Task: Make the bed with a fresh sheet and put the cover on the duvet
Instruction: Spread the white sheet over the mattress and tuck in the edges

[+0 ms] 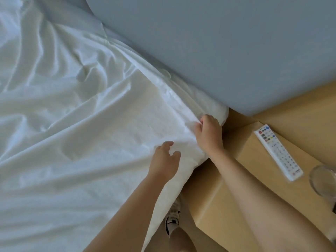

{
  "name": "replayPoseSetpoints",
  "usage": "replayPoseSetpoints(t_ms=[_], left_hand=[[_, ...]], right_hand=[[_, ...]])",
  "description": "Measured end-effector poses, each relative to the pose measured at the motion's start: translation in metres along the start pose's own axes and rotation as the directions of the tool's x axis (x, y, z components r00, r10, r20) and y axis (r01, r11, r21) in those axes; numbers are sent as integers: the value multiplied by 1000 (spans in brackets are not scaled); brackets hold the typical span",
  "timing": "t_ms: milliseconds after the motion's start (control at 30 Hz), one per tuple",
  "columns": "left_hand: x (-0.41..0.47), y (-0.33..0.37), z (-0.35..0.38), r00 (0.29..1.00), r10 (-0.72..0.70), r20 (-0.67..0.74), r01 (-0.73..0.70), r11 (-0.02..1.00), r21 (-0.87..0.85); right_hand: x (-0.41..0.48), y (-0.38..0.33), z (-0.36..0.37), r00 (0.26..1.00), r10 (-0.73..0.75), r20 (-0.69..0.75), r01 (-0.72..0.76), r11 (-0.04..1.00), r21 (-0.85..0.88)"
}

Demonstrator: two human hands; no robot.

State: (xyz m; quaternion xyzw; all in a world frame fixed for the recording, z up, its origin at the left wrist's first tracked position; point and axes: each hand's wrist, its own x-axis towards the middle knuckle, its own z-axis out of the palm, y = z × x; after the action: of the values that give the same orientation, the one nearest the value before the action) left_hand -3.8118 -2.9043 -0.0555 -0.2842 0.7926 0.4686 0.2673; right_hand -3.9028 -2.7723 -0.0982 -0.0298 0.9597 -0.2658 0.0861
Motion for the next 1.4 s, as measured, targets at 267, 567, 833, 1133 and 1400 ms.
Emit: replayPoseSetpoints(t_ms=[267, 567, 833, 1133, 1400], left_hand=[[20, 43, -31, 953, -216, -211, 67, 832, -550], [-43, -39, -89, 921, -381, -83, 179, 601, -779], [-178, -160, -158, 908, -389, -157, 99, 562, -821], [-365, -354, -216, 688, -594, -418, -308, 283, -908], [-424, -466, -148, 761, -648, -18, -23, 1, -1000]], right_hand=[[-79, -39, -21, 825, -369, 428, 256, 919, 300], [-161, -83, -8, 457, -336, 824, -67, 910, 408], [-221, -145, 35, 641, -334, 691, -51, 880, 473], [-417, -205, 94, 315, -451, 835, 368, 869, 330], [-599, -274, 130, 326, -473, 819, 60, 875, 481]])
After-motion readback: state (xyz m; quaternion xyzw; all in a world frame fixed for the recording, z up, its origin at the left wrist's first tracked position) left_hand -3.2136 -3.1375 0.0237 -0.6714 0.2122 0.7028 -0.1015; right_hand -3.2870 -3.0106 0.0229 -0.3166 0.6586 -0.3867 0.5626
